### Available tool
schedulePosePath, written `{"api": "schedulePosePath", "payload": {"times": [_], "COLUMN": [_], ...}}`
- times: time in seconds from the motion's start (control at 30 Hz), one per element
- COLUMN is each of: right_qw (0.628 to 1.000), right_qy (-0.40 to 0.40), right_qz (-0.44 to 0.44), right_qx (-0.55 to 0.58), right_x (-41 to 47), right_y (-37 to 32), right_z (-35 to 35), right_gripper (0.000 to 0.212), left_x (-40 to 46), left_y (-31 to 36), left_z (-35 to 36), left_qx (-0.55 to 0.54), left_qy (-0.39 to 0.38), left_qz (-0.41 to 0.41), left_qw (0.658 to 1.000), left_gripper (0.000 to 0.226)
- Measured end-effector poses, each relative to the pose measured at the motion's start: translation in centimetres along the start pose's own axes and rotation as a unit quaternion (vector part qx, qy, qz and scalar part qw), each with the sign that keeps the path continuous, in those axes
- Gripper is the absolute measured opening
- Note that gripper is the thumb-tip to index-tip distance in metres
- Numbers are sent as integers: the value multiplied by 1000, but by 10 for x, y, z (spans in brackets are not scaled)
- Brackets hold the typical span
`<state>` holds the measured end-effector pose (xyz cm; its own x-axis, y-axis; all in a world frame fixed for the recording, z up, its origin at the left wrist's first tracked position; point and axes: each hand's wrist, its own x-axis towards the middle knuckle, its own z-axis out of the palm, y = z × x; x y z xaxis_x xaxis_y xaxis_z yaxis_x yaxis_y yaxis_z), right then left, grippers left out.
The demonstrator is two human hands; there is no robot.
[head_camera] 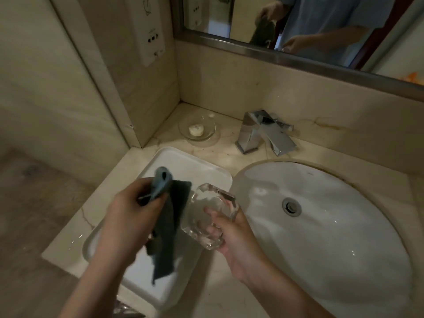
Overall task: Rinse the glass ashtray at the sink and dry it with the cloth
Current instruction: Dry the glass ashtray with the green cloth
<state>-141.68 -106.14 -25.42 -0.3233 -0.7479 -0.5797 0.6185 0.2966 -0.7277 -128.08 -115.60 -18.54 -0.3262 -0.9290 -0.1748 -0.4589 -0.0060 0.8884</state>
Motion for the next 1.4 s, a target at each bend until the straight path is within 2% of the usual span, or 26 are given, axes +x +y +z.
{"api": "schedulePosePath", "payload": {"times": [0.07,0.2,0.3,0.4,0.47,0.53,0.7,0.87,1.1,1.2,1.3,1.4], "right_qw": [999,996,979,963,966,974,977,963,968,969,976,979], "right_qy": [-32,-69,-113,-161,-178,-166,-163,-196,-178,-170,-153,-140], "right_qz": [2,2,69,85,51,30,-27,-49,-38,-25,-23,-35], "right_qx": [7,61,152,197,181,152,138,176,173,177,156,147], "right_x": [-2,-1,-4,-11,-15,-18,-24,-26,-25,-25,-25,-24], "right_y": [0,-5,-16,-26,-33,-38,-49,-54,-59,-59,-57,-54], "right_z": [7,10,11,9,9,13,28,30,24,23,22,23], "right_gripper": [27,26,42,46,50,56,57,56,62,63,63,58], "left_x": [-13,-19,-16,-13,-12,-13,-18,-17,-18,-14,-7,2], "left_y": [12,11,9,6,8,13,26,35,32,31,31,30], "left_z": [18,41,35,34,37,42,55,42,34,31,34,42], "left_qx": [-7,12,7,99,169,204,153,93,66,110,205,295], "left_qy": [-22,-100,-173,-251,-249,-218,-141,-162,-217,-259,-302,-282], "left_qz": [36,65,112,176,208,222,197,214,227,242,276,290], "left_qw": [999,993,979,947,931,928,958,959,947,929,889,866], "left_gripper": [32,17,33,60,67,67,63,69,77,82,85,90]}}
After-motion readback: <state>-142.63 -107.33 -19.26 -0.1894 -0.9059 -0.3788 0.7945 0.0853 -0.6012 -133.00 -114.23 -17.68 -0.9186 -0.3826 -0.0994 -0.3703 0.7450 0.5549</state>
